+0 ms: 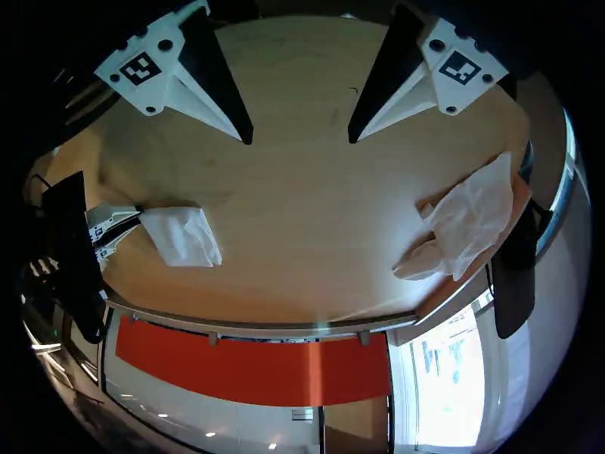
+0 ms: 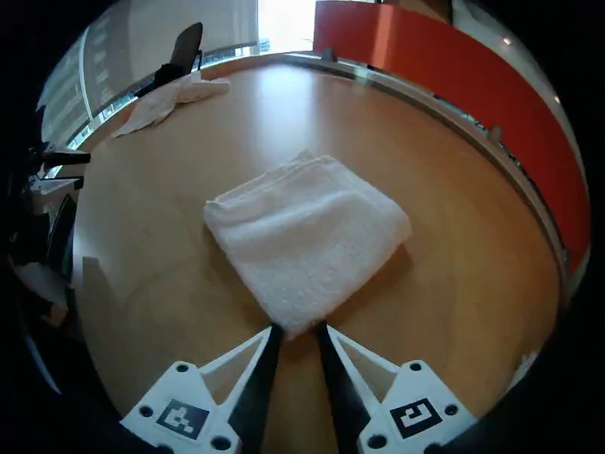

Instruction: Fold towel

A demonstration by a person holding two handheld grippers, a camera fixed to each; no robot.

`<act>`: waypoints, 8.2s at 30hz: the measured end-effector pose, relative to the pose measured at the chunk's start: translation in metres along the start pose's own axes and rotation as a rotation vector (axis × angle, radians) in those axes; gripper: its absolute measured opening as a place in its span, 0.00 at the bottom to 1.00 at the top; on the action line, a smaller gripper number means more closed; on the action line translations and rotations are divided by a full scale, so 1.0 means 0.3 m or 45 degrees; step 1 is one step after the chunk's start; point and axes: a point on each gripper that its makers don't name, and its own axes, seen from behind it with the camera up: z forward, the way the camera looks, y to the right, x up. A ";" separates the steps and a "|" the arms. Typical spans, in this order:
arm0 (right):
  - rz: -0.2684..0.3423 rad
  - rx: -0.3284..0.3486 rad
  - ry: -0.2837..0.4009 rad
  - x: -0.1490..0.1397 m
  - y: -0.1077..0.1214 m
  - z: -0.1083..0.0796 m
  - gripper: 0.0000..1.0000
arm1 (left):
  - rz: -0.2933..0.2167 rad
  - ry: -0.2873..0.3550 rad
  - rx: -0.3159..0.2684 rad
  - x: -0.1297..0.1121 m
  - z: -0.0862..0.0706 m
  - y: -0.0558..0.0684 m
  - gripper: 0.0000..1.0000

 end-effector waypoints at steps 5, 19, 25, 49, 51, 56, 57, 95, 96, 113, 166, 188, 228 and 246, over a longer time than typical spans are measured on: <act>0.009 0.005 0.000 -0.004 -0.003 0.001 0.13 | 0.001 -0.001 0.000 -0.001 -0.001 -0.002 0.94; -0.004 -0.001 0.043 0.064 0.025 -0.051 0.05 | -0.002 0.011 -0.011 0.010 0.001 0.005 0.94; -0.062 -0.032 0.094 0.186 0.085 -0.132 0.05 | -0.001 0.031 -0.014 0.036 0.002 0.005 0.94; -0.123 -0.159 0.224 0.416 0.304 -0.485 0.05 | 0.072 0.096 -0.108 0.168 0.050 0.098 0.93; -0.101 -0.171 0.223 0.391 0.330 -0.508 0.05 | 0.080 0.097 -0.119 0.179 0.056 0.110 0.93; -0.041 -0.207 0.219 0.326 0.410 -0.574 0.05 | 0.095 0.094 -0.143 0.199 0.077 0.142 0.93; -0.032 -0.216 0.217 0.313 0.428 -0.587 0.05 | 0.099 0.092 -0.147 0.202 0.082 0.149 0.93; 0.171 -0.465 0.121 0.087 1.136 -0.908 0.05 | 0.179 0.049 -0.212 0.267 0.181 0.318 0.93; 0.174 -0.466 0.123 0.090 1.142 -0.909 0.05 | 0.179 0.049 -0.212 0.268 0.180 0.318 0.93; 0.240 -0.466 0.015 -0.121 1.141 -0.919 0.05 | 0.187 0.044 -0.208 0.266 0.169 0.320 0.94; 0.565 -0.508 -0.364 -0.835 1.081 -0.846 0.05 | 0.238 0.013 -0.191 0.239 0.133 0.321 0.94; 0.550 -0.558 -0.244 -0.757 1.046 -0.870 0.65 | 0.226 0.022 -0.193 0.238 0.127 0.313 0.94; 0.558 -0.462 -0.063 -0.592 0.873 -0.734 0.75 | 0.167 0.027 -0.093 0.175 0.035 0.150 0.94; 0.737 -0.631 0.322 -0.439 0.955 -0.946 1.00 | 0.110 0.062 -0.093 0.207 0.044 0.135 0.94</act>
